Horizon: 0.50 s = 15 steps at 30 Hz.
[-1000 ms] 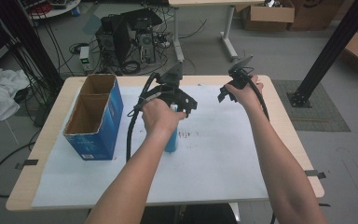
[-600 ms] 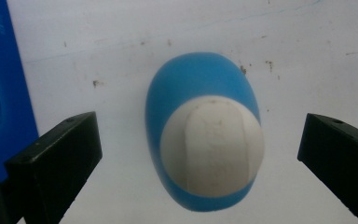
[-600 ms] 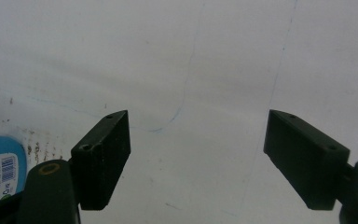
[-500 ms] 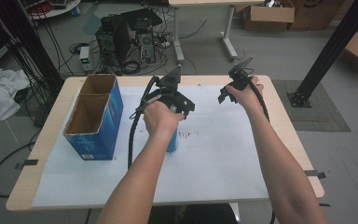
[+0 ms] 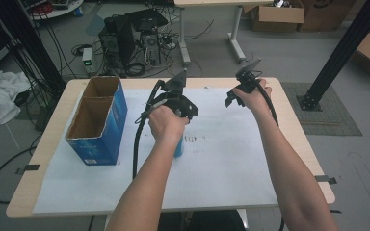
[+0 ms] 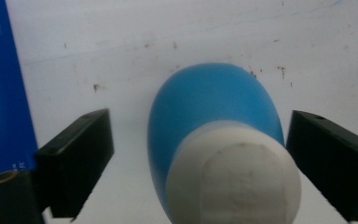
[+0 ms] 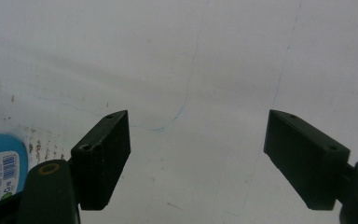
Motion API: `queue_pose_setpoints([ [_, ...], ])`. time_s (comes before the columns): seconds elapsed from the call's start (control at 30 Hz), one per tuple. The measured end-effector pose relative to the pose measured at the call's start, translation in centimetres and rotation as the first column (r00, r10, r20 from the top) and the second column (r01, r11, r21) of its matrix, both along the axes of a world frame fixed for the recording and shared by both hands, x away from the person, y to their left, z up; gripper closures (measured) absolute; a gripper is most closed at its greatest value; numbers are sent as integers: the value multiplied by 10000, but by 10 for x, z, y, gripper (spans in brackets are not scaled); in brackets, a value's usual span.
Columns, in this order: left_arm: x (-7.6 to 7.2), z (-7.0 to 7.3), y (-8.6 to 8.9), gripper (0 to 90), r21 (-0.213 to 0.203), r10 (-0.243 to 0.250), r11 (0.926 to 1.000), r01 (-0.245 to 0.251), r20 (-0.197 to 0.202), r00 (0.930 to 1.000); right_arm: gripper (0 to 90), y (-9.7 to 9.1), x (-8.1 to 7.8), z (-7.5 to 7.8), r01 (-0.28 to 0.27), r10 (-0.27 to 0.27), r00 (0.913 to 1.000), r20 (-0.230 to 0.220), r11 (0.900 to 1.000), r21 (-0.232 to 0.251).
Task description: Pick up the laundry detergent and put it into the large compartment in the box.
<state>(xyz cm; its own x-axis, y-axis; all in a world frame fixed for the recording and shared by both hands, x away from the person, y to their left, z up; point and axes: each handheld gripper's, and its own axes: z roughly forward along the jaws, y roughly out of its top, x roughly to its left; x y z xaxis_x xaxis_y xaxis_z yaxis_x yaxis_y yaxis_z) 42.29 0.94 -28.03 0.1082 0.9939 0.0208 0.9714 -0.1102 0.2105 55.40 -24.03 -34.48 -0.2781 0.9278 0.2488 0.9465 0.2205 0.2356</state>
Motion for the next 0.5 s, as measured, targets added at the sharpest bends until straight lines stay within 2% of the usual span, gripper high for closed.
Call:
queue_pose_setpoints([
  [0.07, 0, 0, -1, 156, -26, -11, 10000, 11, 39, 10000, 228, -1, 0, 0, 33, -33, 10000, -18, 10000, 14],
  [0.5, -2, -1, -3, 231, 8, -104, 9999, 104, 10, 9999, 226, -1, -1, 0, 57, -57, 10000, -32, 10000, 73],
])
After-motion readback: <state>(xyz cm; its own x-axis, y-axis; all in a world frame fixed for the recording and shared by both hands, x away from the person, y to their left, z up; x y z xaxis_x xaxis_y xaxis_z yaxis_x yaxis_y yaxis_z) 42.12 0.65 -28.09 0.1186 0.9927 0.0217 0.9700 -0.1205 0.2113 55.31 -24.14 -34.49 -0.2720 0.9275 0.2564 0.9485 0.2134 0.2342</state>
